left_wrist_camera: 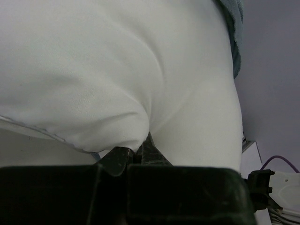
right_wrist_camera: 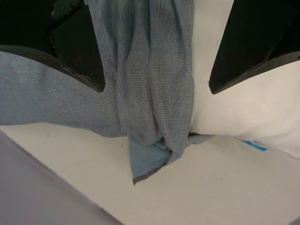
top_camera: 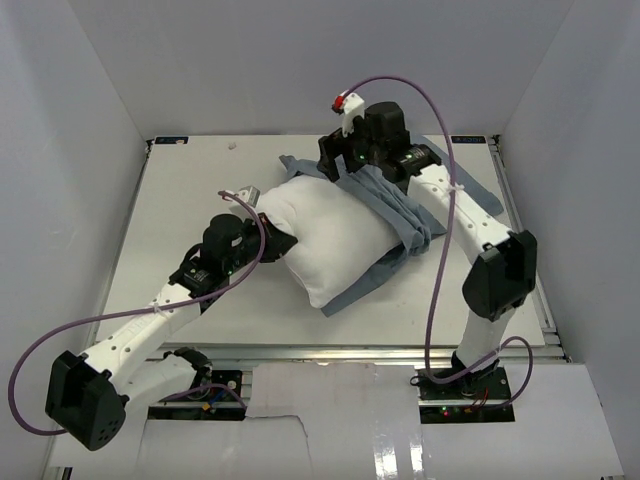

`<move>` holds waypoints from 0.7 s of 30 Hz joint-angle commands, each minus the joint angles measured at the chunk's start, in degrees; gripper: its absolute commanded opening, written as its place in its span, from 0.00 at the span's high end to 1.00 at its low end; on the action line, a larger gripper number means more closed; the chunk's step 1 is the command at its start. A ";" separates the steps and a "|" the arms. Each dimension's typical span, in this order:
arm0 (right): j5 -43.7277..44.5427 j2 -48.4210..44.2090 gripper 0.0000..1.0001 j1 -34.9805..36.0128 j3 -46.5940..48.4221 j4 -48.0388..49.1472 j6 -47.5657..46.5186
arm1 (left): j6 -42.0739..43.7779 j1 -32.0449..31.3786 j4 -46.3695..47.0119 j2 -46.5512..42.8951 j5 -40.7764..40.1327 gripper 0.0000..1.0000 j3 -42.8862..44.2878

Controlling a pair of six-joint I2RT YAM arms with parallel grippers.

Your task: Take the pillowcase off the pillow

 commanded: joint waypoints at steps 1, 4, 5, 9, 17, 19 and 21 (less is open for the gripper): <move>-1.43 6.34 0.02 0.68 6.65 -8.22 -5.35 | -0.06 -0.88 3.68 -2.19 1.37 1.00 -0.12; -3.45 11.01 0.03 0.94 9.20 -9.02 -5.97 | 0.38 -0.88 3.68 -2.71 1.11 1.00 -0.39; -3.45 12.15 0.04 1.12 9.91 -8.93 -5.97 | 0.47 -0.88 3.68 -2.63 0.93 1.00 -0.30; -1.09 19.35 0.34 1.12 17.10 -13.32 -6.14 | 0.73 -0.88 3.51 -2.98 0.41 1.00 1.01; 13.93 24.81 0.92 -2.30 23.97 -9.38 0.00 | 1.61 -0.97 -1.23 -4.65 -0.91 1.00 5.93; 15.61 25.69 0.92 -5.10 25.98 -8.23 3.60 | 1.70 -0.97 -3.34 -5.17 -1.70 1.00 7.77; 15.62 26.83 0.92 -7.05 27.13 -7.09 5.88 | 1.87 -0.97 -4.57 -6.31 -2.49 1.00 8.66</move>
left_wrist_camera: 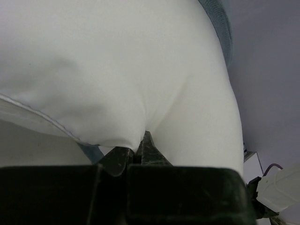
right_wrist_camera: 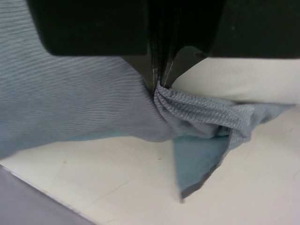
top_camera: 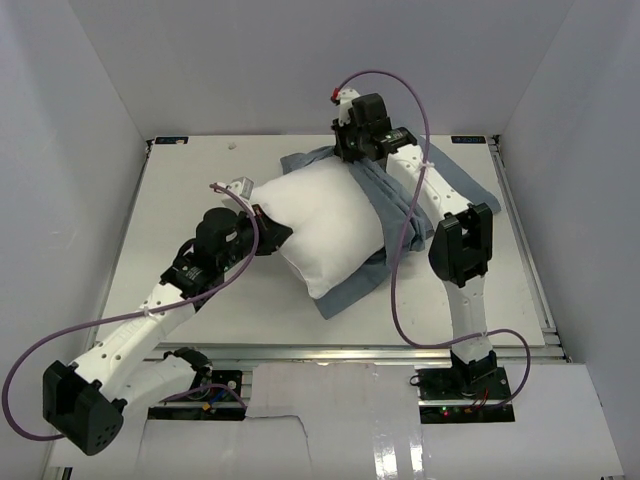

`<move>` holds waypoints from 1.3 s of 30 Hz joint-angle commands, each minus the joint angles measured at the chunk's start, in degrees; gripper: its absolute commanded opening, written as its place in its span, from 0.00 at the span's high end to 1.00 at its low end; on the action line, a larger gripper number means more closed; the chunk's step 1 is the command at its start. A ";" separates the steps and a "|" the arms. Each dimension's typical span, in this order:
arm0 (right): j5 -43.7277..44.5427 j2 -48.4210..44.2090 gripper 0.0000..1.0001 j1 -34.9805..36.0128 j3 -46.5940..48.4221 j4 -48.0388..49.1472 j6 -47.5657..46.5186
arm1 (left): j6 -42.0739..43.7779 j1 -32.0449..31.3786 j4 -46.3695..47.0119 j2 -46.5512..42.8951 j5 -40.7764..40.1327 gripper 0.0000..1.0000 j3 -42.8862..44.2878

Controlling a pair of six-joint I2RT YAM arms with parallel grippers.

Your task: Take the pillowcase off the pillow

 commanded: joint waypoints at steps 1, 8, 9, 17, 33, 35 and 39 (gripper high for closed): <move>8.19 2.31 0.92 -7.73 3.84 4.52 5.48 | 0.95 -0.58 -1.62 -5.51 -0.85 1.00 5.06; 7.40 3.99 0.92 -13.89 2.10 6.36 7.51 | 1.57 -0.58 -8.13 -6.48 -11.74 1.00 11.55; 6.96 3.99 0.92 -14.59 1.56 6.89 7.86 | 1.74 -0.58 -9.45 -6.39 -13.24 1.00 12.09; 2.74 4.51 0.92 -20.13 -1.61 7.86 8.91 | 1.48 -0.58 -10.52 -5.26 -23.01 1.00 12.97; -7.29 -33.69 0.03 -16.28 -30.21 8.79 8.82 | 0.17 9.34 -6.47 7.84 -16.43 1.00 18.95; -7.28 -42.57 0.02 -14.61 -39.62 12.42 9.88 | -0.01 9.71 -6.47 8.46 -15.46 1.00 19.30; -3.78 -55.75 0.02 -5.93 -61.75 17.70 11.90 | -0.10 10.06 -7.08 8.99 -15.37 1.00 19.91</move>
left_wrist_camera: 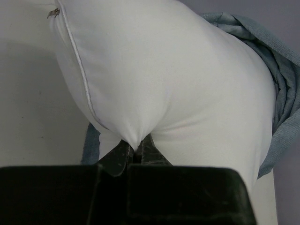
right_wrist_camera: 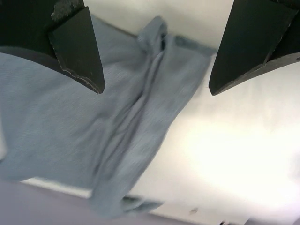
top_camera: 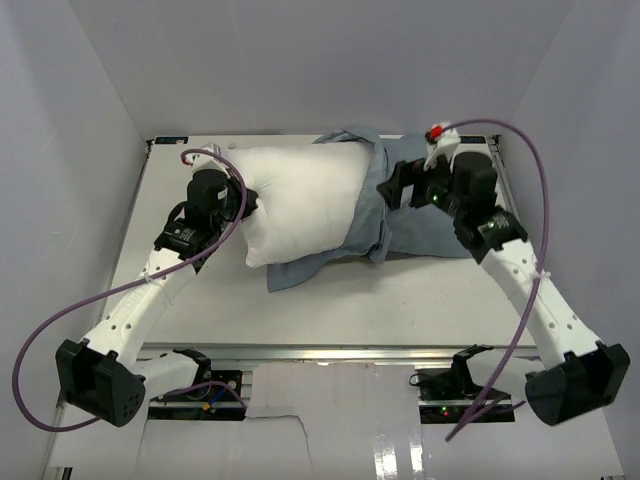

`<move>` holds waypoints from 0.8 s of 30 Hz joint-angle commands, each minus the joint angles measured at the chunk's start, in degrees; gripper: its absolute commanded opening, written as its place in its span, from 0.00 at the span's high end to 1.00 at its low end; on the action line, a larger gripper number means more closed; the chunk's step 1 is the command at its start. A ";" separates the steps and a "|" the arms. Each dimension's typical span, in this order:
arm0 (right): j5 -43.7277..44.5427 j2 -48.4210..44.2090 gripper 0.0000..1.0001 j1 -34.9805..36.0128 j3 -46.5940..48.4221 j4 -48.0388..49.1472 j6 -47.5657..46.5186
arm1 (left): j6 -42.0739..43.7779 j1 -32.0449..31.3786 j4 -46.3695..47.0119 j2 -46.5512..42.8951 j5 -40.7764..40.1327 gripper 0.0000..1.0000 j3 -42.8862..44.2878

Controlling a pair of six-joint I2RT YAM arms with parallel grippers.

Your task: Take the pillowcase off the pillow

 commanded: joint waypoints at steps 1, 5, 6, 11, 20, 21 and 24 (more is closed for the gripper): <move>3.88 -6.45 0.02 7.10 -13.98 4.45 2.44 | -0.56 0.29 3.64 -0.72 0.44 1.00 3.89; 11.61 -11.41 0.01 16.68 -21.55 4.38 4.81 | -0.91 0.29 3.64 -1.24 1.66 1.00 3.89; 13.63 -11.59 0.01 19.13 -23.21 4.55 5.77 | -1.00 0.29 3.73 -1.42 2.02 1.00 3.81; 16.37 -8.09 0.01 22.76 -27.10 10.78 7.63 | -1.09 0.29 3.99 -2.03 3.42 1.00 3.02; 23.83 9.14 0.05 25.31 -22.27 16.95 11.49 | -1.09 0.29 3.73 -2.38 3.95 1.00 4.07; 25.58 11.67 0.07 25.57 -21.74 17.04 11.84 | -1.09 0.29 3.56 -2.38 3.87 1.00 4.16; 29.27 15.12 0.30 26.01 -19.99 16.60 13.25 | -0.74 0.29 3.03 -2.21 3.51 1.00 5.12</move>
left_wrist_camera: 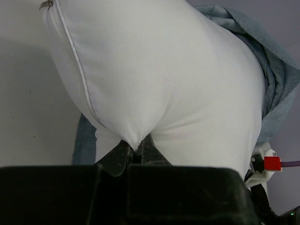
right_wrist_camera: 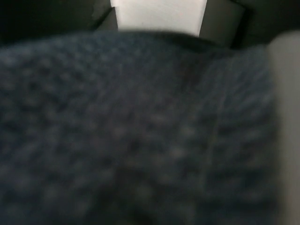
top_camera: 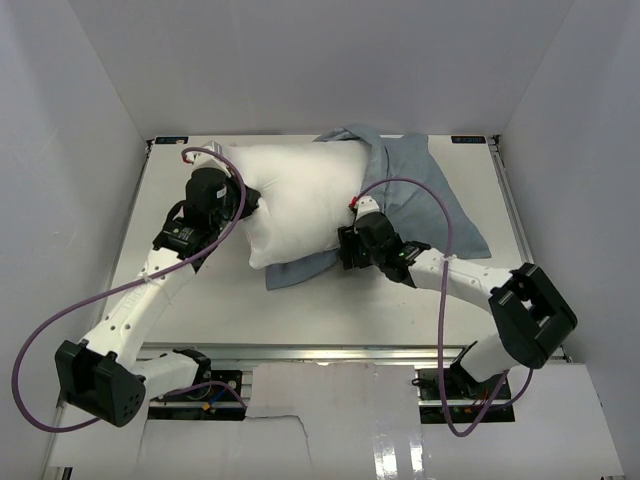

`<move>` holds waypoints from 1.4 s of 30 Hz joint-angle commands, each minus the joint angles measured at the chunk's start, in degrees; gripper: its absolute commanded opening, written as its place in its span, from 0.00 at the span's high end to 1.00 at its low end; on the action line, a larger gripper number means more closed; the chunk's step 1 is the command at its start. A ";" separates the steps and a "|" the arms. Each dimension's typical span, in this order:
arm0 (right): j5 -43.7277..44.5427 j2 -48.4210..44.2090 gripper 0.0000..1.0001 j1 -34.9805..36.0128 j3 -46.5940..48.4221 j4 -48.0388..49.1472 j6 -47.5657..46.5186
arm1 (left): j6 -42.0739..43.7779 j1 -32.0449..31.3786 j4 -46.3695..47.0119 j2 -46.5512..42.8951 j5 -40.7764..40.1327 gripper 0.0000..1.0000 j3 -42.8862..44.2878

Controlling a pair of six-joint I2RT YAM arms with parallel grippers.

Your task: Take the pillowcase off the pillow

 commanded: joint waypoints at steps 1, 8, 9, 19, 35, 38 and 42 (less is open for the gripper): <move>7.34 3.25 0.40 0.68 3.98 2.70 3.04 | -0.12 0.14 3.27 -2.06 0.48 1.00 4.75; 14.56 2.92 0.92 -2.90 1.61 3.31 4.45 | 1.28 1.01 -0.41 -0.48 1.26 1.00 10.63; 14.21 2.48 0.92 -4.23 1.17 3.39 4.54 | 1.72 1.28 -1.03 0.57 2.48 1.00 11.77; 5.96 -3.68 0.92 -22.42 -8.06 5.50 4.89 | 6.64 5.32 -8.51 2.86 0.72 1.00 21.71; -8.54 3.10 0.91 -34.21 -5.86 8.84 3.58 | 10.60 7.87 -7.13 -1.17 9.67 1.00 15.32; -9.26 -4.71 0.63 -31.06 -5.69 3.41 0.68 | 7.54 7.78 -0.63 -4.68 22.60 1.00 6.19; -11.89 -21.99 0.36 -28.85 -6.22 -3.27 -1.25 | 3.23 7.61 3.88 -8.99 25.53 1.00 -3.84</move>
